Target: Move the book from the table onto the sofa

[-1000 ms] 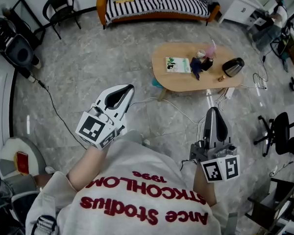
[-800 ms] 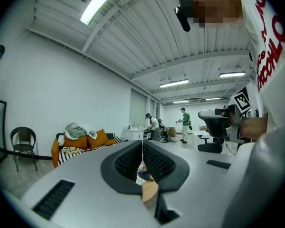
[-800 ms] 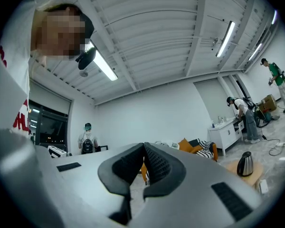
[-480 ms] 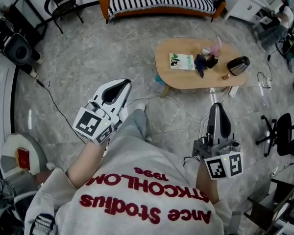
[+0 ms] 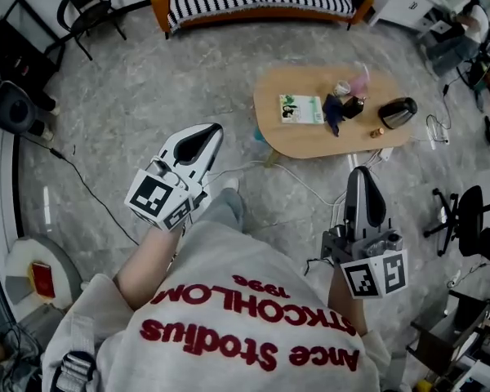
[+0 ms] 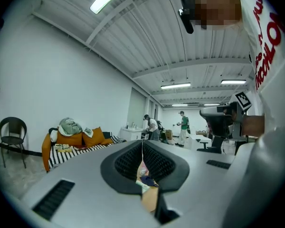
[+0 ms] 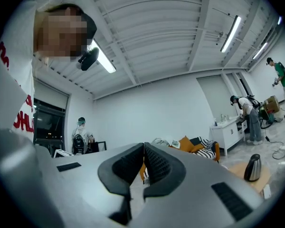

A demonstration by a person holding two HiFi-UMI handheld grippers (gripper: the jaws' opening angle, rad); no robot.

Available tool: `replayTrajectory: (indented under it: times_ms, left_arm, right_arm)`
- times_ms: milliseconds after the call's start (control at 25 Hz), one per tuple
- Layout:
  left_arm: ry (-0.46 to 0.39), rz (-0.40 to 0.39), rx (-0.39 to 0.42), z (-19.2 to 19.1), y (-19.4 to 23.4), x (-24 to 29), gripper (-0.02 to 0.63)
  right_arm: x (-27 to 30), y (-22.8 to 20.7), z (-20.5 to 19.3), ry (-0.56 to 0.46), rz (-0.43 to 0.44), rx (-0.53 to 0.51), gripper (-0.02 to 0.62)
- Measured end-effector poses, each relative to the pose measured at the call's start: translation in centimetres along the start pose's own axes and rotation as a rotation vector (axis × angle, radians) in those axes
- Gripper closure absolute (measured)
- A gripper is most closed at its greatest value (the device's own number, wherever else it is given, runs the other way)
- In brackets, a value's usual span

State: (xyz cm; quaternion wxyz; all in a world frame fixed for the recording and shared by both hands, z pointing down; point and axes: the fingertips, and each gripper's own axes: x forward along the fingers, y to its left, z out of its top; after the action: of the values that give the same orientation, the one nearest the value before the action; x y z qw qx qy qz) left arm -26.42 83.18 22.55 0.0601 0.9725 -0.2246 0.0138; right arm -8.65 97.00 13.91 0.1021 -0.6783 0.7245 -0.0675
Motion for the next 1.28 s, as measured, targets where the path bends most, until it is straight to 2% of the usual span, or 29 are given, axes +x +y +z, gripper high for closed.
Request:
replayTrajectory:
  times_ms: [160,600,960,1280]
  left_arm:
    - [-0.028,-0.007,-0.01,1.2,4.5,3.7,0.588]
    - [-0.029,-0.08,-0.022,3.2,14.8,10.7,0.588]
    - [-0.024,-0.139,-0.069,3.1,18.1,15.2,0.588]
    - [0.04,-0.167,-0.093,0.8,18.9,18.1,0.588]
  right_arm:
    - [5.3,-1.4,0.1,0.008,-0.005,-0.025,0.568]
    - [15.0,-4.3,1.2,-0.03,-0.136,-0.032,0.568]
    - [18.6,-6.2,1.3,-0.02,-0.209,-0.04,0.568]
    - [19.8,-9.2,0.0,0.005,-0.271,-0.007,0.568]
